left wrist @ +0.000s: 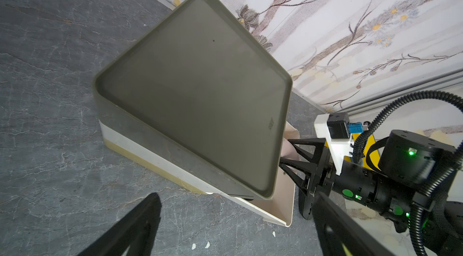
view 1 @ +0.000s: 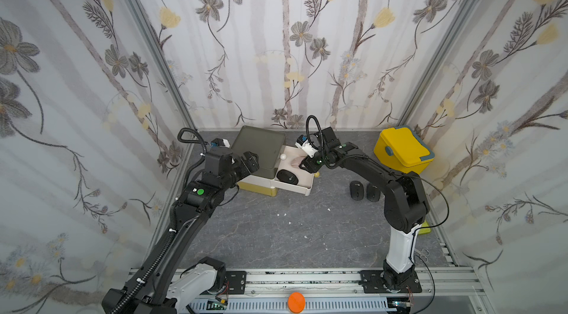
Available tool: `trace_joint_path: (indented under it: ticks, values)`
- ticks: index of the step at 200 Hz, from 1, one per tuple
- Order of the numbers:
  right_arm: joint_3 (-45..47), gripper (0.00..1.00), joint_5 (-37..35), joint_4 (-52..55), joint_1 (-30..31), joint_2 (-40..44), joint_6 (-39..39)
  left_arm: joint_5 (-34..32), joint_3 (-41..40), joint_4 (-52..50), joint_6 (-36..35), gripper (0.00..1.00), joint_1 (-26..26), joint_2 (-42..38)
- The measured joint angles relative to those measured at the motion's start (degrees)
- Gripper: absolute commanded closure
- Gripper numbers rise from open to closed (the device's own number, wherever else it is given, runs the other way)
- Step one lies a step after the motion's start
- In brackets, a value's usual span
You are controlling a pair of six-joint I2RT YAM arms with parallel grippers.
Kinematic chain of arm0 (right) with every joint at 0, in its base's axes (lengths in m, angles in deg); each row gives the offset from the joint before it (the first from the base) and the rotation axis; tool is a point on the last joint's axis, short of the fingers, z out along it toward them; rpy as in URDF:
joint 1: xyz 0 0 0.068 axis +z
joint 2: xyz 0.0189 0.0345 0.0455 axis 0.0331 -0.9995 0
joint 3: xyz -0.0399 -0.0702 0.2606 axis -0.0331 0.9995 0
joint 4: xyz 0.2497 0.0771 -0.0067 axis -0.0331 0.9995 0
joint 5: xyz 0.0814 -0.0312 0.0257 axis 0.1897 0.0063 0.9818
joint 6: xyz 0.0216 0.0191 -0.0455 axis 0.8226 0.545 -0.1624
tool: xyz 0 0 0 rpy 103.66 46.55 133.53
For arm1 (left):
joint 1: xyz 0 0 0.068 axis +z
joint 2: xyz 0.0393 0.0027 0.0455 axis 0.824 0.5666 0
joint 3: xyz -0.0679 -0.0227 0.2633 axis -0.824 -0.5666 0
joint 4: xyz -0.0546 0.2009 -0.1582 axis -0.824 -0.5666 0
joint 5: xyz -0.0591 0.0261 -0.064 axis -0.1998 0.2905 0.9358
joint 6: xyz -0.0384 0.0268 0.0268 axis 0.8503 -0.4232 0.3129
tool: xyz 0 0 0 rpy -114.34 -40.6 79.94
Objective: Take the mice out of the drawer
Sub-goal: Place the mouse at the center of the board.
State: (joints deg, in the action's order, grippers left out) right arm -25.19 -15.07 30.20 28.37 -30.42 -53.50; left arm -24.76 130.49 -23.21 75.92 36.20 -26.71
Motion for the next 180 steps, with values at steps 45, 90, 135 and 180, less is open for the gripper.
trace_joint_path:
  ticks: [45, 90, 135, 180]
  values:
    - [0.7, 0.42, 0.5, -0.87, -0.13, 2.8, 2.19, 0.63, 0.98, 0.0, 0.17, 0.05, 0.0, 0.39]
    - [5.07, 0.43, 0.96, -3.06, -1.9, 8.85, 6.75, 1.97, 2.54, 0.35, 0.17, 0.05, -0.15, 0.61]
    - [12.7, 0.42, 0.07, -5.07, -4.81, 17.59, 14.25, 3.48, 4.0, 0.57, 0.22, 0.06, -3.26, 2.23]
    - [22.71, 0.42, -3.43, -6.69, -8.48, 26.75, 22.03, 3.23, 5.46, 2.1, 0.42, 0.07, -8.63, 4.37]
